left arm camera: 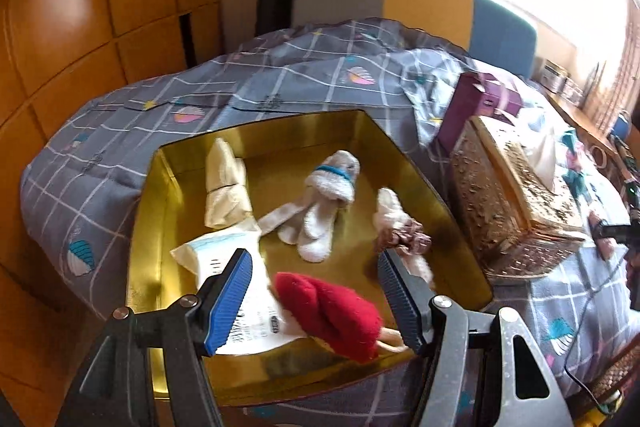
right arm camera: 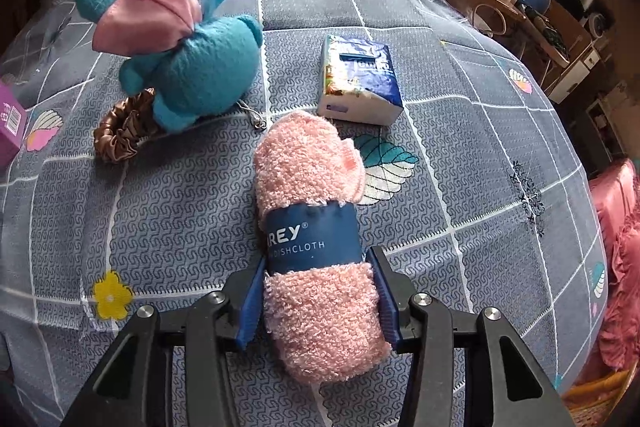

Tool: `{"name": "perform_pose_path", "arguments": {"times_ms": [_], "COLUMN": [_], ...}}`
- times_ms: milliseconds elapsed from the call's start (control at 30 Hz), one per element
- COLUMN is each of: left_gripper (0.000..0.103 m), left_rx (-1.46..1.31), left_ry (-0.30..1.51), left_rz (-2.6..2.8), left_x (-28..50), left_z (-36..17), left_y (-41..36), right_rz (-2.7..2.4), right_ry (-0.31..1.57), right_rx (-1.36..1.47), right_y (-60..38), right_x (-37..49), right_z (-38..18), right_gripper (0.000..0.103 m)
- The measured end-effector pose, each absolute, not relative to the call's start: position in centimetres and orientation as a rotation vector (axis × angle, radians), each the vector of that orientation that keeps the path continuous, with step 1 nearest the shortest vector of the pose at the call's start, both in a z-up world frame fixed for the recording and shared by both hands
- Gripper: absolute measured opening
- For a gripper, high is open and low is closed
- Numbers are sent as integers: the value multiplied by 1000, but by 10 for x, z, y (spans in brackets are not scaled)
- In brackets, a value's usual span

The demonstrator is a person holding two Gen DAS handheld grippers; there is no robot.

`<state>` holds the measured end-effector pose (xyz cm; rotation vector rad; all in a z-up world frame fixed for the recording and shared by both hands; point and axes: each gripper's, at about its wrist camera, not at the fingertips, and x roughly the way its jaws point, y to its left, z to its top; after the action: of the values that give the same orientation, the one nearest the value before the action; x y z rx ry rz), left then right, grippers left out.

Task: Organize soft objects
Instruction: 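Carry the pink towel roll with the right gripper and drop it into the gold tray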

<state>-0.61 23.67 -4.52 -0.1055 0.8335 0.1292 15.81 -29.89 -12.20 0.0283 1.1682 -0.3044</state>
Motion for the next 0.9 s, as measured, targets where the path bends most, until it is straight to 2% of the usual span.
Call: {"name": "perform_pose_path", "arguments": {"times_ms": [200,533,900], "left_gripper": [66,66,66], "left_rx": [-108,-130,-129], "left_ry": [838,851,851], "left_rz": [100,55,33], "left_x": [-5,-6,-10], "left_z": [-47,-52,-53], "left_y": [234,233,232], "right_rz": [-287,-197,21], "right_ry": [1126,1046,884], "right_rx": [-3,-160,-202], "right_y": [-295,-233,-75], "right_x": [172,234,302], "right_z": [-97,-30,61], "right_gripper": [41,40,40]}}
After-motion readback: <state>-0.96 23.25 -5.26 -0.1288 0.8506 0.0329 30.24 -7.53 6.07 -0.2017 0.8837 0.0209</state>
